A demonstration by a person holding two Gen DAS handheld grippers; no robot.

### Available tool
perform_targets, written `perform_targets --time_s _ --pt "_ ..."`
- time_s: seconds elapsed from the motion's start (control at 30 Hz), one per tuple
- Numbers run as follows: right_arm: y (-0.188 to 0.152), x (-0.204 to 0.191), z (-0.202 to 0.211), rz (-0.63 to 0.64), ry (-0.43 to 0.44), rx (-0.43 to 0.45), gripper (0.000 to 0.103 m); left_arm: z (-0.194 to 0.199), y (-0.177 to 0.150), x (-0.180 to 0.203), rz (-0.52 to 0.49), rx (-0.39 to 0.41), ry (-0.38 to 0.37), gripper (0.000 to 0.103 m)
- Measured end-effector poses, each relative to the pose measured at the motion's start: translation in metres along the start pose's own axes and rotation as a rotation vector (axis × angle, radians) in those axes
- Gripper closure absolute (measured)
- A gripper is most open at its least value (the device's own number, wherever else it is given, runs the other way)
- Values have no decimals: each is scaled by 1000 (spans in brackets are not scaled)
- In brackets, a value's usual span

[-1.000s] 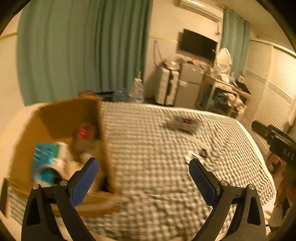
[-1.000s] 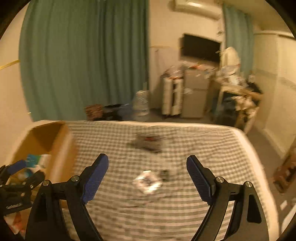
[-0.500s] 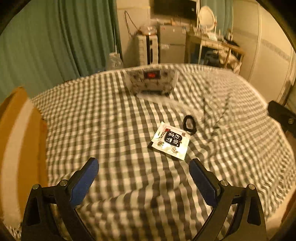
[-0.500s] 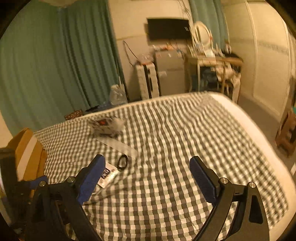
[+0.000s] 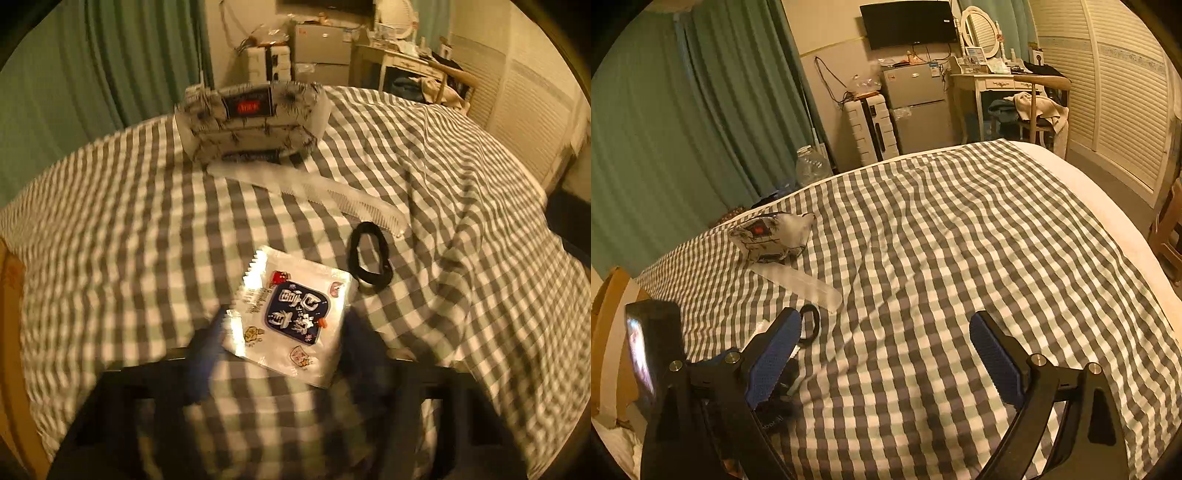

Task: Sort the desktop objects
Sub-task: 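Grasp the white snack packet with the left tool while the right tool grasps the black hair tie, then carry the snack packet and hair tie into the box and open both tools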

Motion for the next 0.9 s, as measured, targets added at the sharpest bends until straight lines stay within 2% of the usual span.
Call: perform_targets --time_s 0.03,0.1,0.27,0.37,0.43,0.5,0.53,0.57,0.63,0.67,0.7,0.77,0.9 --pt "1 -3 -3 1 3 -2 10 2 1 -3 9 -1 -23 56" --pt "4 -13 -13 7 18 -16 10 10 4 -13 42 7 -69 62" --pt "6 -52 -24 108 57 1 11 26 6 -31 77 36 -26 65" --pt "1 -74 -42 163 67 -38 17 32 7 -45 93 39 9 66" --pt "-5 -80 -59 158 82 -85 26 36 5 -56 121 42 16 66" --pt "-11 -81 -73 138 103 -139 40 36 3 -65 143 33 19 66" --pt "-14 -80 -80 134 98 -163 51 38 2 -69 153 29 18 66" --pt "-16 -80 -84 137 90 -173 58 39 0 -74 160 24 18 66" --pt "-19 -79 -84 159 73 -149 88 40 -3 -81 176 15 21 66" --pt "-20 -77 -84 152 78 -153 96 42 -5 -83 183 8 21 66" --pt "-21 -75 -83 147 83 -164 99 46 -8 -85 189 2 23 66" --pt "-21 -70 -76 147 90 -167 99 57 -15 -86 191 -5 23 66" --pt "-23 -60 -50 116 143 -164 99 90 -22 -82 182 37 7 66"
Point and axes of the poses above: each gripper's, at about its wrist camera, not at the fingertips, and z roughly against the way its jaws point, x to its right, y to its top, the point moved 1 cm from there along -z, roughly the way its jaws point, and after that the axes turned 10 degrees about -y, right-handed, at the moved point
